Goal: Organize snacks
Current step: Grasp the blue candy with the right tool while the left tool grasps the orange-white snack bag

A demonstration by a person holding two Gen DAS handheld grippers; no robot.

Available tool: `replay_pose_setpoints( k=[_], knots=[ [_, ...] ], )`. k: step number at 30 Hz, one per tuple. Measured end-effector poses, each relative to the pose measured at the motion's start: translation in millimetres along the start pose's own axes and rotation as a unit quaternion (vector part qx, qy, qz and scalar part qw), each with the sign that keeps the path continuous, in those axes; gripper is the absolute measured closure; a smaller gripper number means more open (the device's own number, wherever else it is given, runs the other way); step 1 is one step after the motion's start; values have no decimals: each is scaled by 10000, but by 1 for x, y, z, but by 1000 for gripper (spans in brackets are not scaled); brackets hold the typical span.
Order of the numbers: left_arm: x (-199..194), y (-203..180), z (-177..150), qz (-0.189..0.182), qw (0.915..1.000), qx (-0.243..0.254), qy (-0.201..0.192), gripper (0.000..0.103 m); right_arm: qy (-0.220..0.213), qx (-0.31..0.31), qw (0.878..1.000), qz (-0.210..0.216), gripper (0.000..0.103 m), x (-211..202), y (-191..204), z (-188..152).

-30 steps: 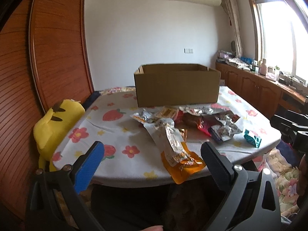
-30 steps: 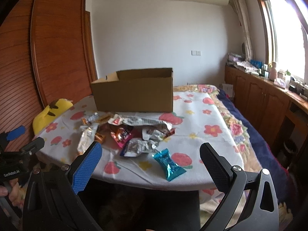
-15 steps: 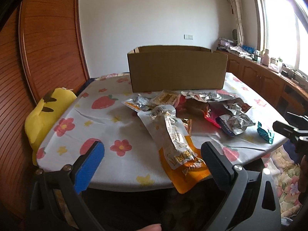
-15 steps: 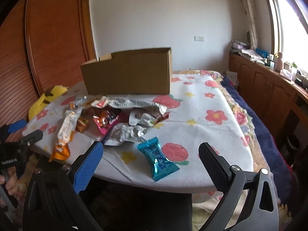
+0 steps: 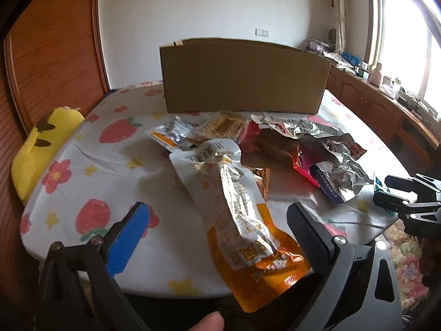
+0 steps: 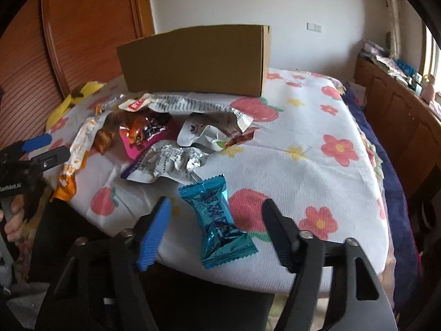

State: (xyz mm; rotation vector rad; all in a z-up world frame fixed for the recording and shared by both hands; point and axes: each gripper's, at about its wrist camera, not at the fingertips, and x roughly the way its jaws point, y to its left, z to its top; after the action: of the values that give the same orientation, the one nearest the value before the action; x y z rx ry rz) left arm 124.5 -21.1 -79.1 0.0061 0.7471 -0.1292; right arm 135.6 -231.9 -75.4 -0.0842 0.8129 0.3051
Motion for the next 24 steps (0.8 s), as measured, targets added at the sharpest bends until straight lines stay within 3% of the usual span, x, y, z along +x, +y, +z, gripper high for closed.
replay_pose_setpoints(
  k=[10,16,24],
  knots=[
    [22,2,9,-277,9989,-152,355,4,281,-403,9988,-67,71,8,-1,5],
    [35,11,9,-502,9959,-472,579,5,257,-462,9986,-81,72,11,-3,7],
    [39,8,13,-429,9967,-417,542,12,172,-464,9987,-108,72,13,-2,8]
  ],
)
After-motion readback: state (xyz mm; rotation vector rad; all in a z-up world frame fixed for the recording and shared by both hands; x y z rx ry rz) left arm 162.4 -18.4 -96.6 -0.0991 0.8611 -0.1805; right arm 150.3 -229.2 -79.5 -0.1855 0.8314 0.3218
